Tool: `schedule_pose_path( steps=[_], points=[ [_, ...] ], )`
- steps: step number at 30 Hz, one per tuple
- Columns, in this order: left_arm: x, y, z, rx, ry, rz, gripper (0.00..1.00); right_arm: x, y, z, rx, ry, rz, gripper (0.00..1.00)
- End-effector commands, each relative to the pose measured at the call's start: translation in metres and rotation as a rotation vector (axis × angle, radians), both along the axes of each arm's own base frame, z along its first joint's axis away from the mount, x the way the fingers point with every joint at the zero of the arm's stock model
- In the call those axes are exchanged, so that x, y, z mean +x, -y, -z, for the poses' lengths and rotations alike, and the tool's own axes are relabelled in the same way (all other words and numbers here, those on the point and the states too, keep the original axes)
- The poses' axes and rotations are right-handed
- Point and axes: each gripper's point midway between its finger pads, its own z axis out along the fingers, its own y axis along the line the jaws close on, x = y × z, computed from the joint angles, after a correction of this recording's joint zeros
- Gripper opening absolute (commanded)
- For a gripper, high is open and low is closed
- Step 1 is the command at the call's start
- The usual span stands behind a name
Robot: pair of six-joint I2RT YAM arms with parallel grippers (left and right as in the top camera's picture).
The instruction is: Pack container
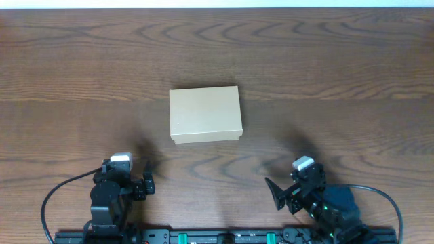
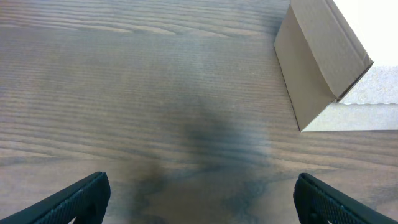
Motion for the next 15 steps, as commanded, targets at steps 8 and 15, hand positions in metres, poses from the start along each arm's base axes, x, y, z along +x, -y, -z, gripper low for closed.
schedule_pose_path(
  steps=[8,15],
  points=[
    [-0.0003,-0.0004,0.0024,0.009,-0.002,0.001,0.95,-0.0046,-0.0066,0.0065,0.039,-0.037,-0.011,0.99],
    [-0.0003,-0.0004,0.0024,0.009,-0.002,0.002,0.95,-0.0046,-0.0066,0.0065,0.039,-0.037,-0.011,0.99]
  ],
)
